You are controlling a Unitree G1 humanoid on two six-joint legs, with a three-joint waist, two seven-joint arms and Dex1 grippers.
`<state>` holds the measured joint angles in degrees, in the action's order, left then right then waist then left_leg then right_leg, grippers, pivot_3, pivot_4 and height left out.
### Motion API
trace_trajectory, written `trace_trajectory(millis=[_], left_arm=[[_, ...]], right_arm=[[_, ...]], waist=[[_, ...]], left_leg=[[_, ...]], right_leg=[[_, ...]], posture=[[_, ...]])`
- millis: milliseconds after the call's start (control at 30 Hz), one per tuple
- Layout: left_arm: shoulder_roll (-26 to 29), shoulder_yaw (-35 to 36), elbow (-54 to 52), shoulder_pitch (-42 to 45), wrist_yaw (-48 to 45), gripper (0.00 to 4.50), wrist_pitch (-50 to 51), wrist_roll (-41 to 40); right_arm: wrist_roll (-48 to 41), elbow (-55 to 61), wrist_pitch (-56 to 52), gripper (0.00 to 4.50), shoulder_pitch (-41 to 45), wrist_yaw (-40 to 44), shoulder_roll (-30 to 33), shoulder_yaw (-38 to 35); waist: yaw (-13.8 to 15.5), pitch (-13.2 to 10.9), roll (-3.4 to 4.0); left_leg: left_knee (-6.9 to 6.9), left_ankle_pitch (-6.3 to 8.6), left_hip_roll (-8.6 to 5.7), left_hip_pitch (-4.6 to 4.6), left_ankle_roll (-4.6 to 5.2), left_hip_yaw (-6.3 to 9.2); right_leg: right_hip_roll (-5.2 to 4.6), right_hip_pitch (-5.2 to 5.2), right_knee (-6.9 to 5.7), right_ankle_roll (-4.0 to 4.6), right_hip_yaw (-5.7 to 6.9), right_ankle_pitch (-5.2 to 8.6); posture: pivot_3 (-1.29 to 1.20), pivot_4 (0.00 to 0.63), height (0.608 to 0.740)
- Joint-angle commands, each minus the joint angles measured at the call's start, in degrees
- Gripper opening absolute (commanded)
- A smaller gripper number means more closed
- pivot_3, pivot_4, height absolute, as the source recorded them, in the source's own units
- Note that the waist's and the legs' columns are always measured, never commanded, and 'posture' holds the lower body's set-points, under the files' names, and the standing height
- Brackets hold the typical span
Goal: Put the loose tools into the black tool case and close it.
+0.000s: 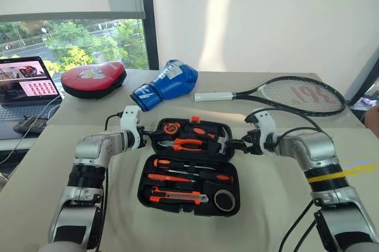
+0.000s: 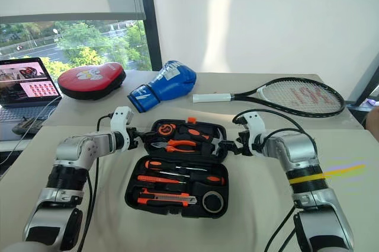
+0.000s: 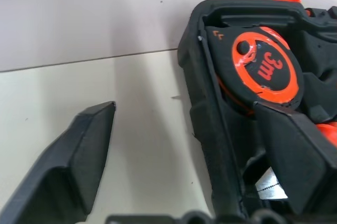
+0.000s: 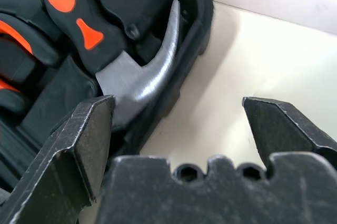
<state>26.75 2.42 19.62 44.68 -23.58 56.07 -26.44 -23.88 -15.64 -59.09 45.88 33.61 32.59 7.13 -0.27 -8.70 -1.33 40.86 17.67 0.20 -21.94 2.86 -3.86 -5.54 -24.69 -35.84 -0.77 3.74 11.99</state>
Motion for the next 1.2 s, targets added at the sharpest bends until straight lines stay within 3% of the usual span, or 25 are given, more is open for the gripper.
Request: trace_trajectory(millis=[33,67,267,400,433,533,600,733,900,1067,1200], left_arm=[[0.33,0.49,1.35,-0.44,-0.57,2.75,1.23,1.35],[0.28,0.89,1.13,-0.7,-0.83,2.26,1.68,0.97],[-4.03,6.55,-1.13,-0.7,-3.21,0.1,-0.86,-3.56],[-6.55,8.05,1.2,1.51,-3.97,0.0,-6.25,-2.56],[-6.85,7.06,2.32,2.5,-5.63,0.0,-9.82,-1.35],[-8.64,5.61,7.14,6.73,-9.01,0.0,-19.03,1.21],[-9.6,4.78,10.4,9.08,-11.42,0.0,-27.32,3.49],[-9.35,5.15,11.86,10.2,-15.93,0.0,-34.45,4.01],[-8.35,5.46,5.19,5.41,-17.45,0.0,-32.24,2.4],[-8.74,5.07,1.79,2.47,-16.81,0.0,-30.69,2.65],[-8.96,5.24,0.63,1.95,-16.11,0.0,-30.06,2.84]], right_arm=[[1.94,-3.44,1.66,3.82,-0.27,1.97,-0.68,0.95],[2.17,-3.89,1.98,3.32,-0.43,2.45,-0.94,0.98],[0.49,-4.18,6.52,1.41,-0.11,3.23,-3.55,-4.74],[1.36,-6.43,11.86,0.13,1.85,3.25,-5.05,-7.82],[3.12,-7.17,15.41,0.03,2.33,4.23,-4.64,-6.94],[6.75,-11.73,25.96,0.03,5.16,5.84,-4.44,-6.46],[9.28,-14.51,33.67,0.03,6.74,6.37,-4.38,-6.04],[10.89,-12.43,39.71,0.03,5.76,8.67,-4.1,-5.87],[8.74,-3.21,37.55,0.03,-0.75,7.53,-4.13,-8.82],[3.93,11.49,23.99,0.03,-6.79,5.46,-2.61,-11.66],[-0.59,27.06,10.37,1.09,-12.28,1.28,-0.72,-14.76]], waist=[[-0.1,0.0,0.0],[-0.17,0.0,0.0],[-0.44,-0.01,-0.01],[-0.39,-0.02,-0.02],[-0.33,-0.03,-0.03],[0.16,-0.09,0.0],[0.43,-0.1,0.0],[-0.02,-0.1,0.0],[-0.69,-0.1,0.0],[-0.39,-0.11,0.0],[0.39,-0.12,0.0]], left_leg=[[0.02,-0.02,-0.01,0.02,0.03,0.0],[0.06,-0.03,0.02,0.06,0.03,0.01],[0.05,-0.03,0.0,0.62,0.05,0.02],[0.0,-0.11,-0.08,0.57,-0.04,0.02],[-0.01,-0.15,-0.12,0.56,-0.03,0.02],[-0.02,-0.32,-0.31,0.38,0.07,0.04],[0.01,-0.47,-0.41,-0.25,0.18,0.02],[-0.05,-0.82,-0.51,-0.86,0.22,-0.05],[-0.12,-0.82,-0.51,-1.38,0.23,-0.09],[-0.04,-0.83,-0.46,-1.41,0.24,-0.12],[0.14,-0.89,-0.45,-1.48,0.34,-0.11]], right_leg=[[-0.02,0.03,-0.03,-0.01,0.0,-0.01],[-0.01,0.08,-0.03,-0.03,-0.01,-0.02],[-0.16,0.51,0.0,-0.04,-0.1,-0.03],[-0.34,0.35,-0.14,0.06,-0.06,-0.1],[-0.39,0.33,-0.17,0.07,-0.06,-0.11],[-0.58,0.19,-0.23,0.01,0.03,-0.17],[-0.6,-0.34,-0.18,-0.08,0.02,-0.39],[-0.56,-0.81,0.06,-0.24,0.09,-0.73],[-0.56,-1.42,0.1,-0.29,0.23,-0.74],[-0.56,-1.42,0.07,-0.29,0.23,-0.74],[-0.59,-1.41,-0.07,-0.28,0.2,-0.76]], posture=[[0.0,0.15,0.74],[0.0,0.15,0.74],[0.0,0.15,0.74],[0.0,0.15,0.74],[0.0,0.15,0.74],[0.0,0.15,0.74],[0.0,0.15,0.74],[0.0,0.15,0.74],[0.0,0.15,0.74],[0.0,0.15,0.74],[0.0,0.15,0.74]])
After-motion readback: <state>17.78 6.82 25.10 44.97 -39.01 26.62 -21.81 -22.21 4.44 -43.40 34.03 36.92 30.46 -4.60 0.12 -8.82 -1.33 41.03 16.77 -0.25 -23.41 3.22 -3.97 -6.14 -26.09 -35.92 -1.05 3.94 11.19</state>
